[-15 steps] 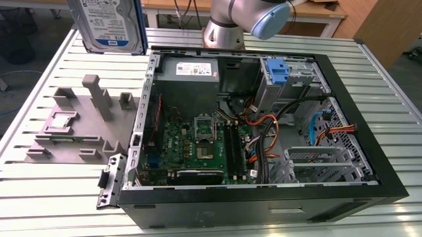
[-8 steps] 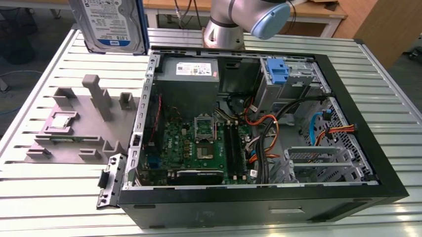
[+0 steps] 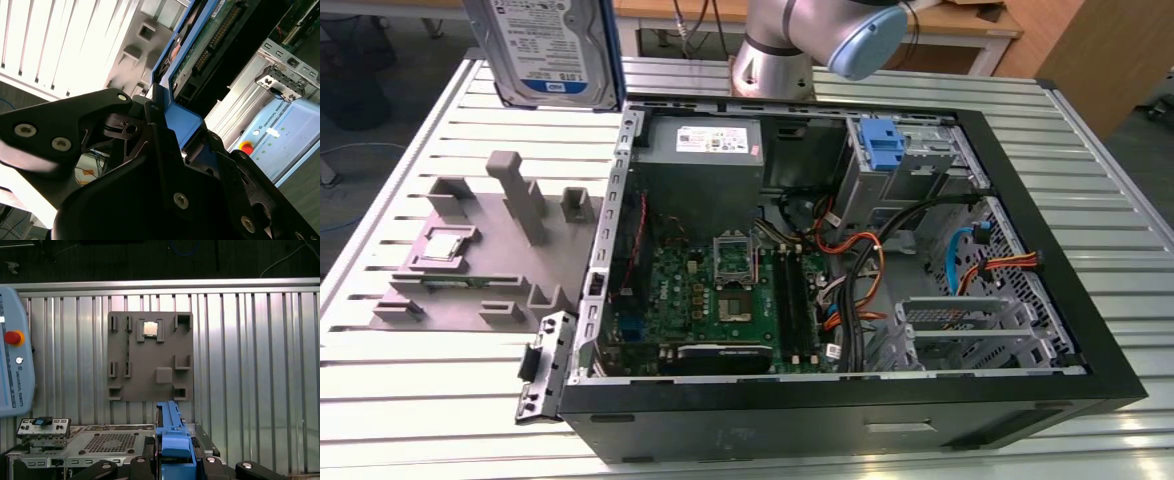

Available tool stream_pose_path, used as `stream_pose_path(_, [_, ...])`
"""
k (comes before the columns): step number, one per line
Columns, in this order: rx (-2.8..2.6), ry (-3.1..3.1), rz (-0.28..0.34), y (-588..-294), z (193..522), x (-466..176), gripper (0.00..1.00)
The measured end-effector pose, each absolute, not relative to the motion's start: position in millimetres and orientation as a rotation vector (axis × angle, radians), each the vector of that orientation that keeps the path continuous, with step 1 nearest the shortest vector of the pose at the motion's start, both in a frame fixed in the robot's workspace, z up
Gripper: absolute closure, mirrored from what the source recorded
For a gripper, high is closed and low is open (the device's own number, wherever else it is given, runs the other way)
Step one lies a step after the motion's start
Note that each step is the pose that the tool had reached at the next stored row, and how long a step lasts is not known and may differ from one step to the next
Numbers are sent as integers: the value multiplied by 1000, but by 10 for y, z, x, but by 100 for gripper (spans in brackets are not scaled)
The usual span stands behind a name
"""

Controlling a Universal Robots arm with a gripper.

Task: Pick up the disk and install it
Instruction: 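Pick up the disk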

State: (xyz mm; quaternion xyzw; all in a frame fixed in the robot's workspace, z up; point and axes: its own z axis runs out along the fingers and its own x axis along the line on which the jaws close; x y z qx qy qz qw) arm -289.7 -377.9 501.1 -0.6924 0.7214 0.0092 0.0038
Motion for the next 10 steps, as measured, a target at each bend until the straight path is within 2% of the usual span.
stream_pose_path(10, [-2170, 2261, 29, -3779, 5011, -2855, 63])
